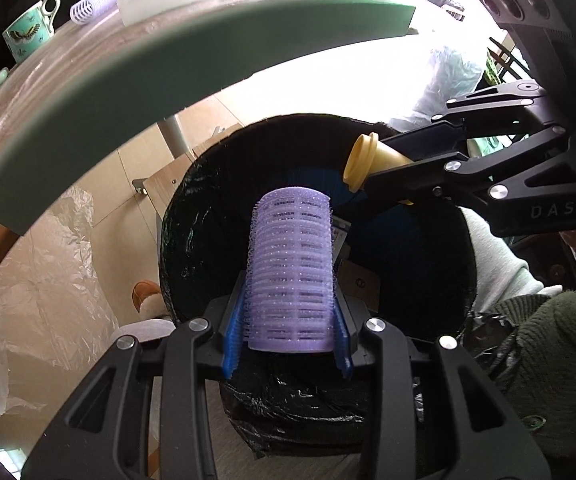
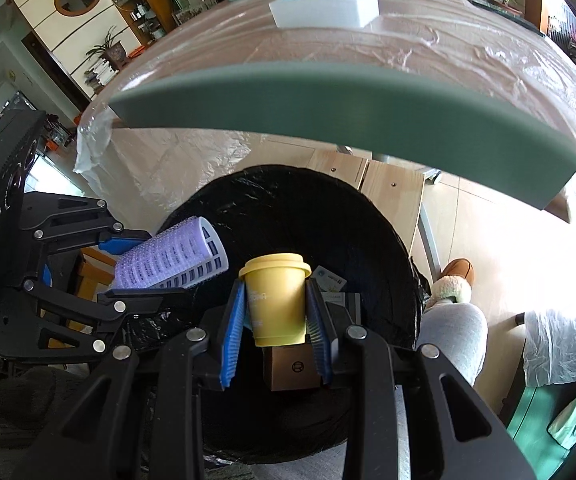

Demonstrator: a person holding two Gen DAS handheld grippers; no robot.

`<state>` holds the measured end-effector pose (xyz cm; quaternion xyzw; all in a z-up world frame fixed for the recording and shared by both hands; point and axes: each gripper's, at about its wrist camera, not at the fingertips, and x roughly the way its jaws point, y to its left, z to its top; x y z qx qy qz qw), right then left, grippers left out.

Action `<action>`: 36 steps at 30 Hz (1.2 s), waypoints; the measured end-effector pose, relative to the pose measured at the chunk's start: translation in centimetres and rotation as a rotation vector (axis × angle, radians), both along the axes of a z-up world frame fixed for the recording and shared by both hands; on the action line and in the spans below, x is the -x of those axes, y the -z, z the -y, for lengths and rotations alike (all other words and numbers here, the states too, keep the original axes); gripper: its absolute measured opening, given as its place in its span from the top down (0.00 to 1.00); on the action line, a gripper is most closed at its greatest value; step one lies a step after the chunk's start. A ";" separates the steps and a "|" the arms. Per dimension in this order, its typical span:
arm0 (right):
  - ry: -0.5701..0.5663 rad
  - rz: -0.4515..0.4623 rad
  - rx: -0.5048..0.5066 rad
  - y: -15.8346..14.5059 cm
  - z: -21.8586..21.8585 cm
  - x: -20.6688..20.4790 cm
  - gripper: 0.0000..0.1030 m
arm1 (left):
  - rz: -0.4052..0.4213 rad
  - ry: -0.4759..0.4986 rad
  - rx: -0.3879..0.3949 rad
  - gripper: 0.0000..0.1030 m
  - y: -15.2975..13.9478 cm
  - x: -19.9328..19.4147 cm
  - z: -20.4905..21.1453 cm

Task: Collect trash
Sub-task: 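Open left tool dropping purple roller while right tool drops yellow cup into bin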

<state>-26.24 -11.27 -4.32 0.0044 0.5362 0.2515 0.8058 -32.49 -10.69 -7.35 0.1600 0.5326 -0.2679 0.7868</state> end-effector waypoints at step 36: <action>0.010 -0.072 0.068 4.7 -0.6 -2.2 0.70 | -0.064 -0.003 -0.077 0.63 4.6 -1.9 0.7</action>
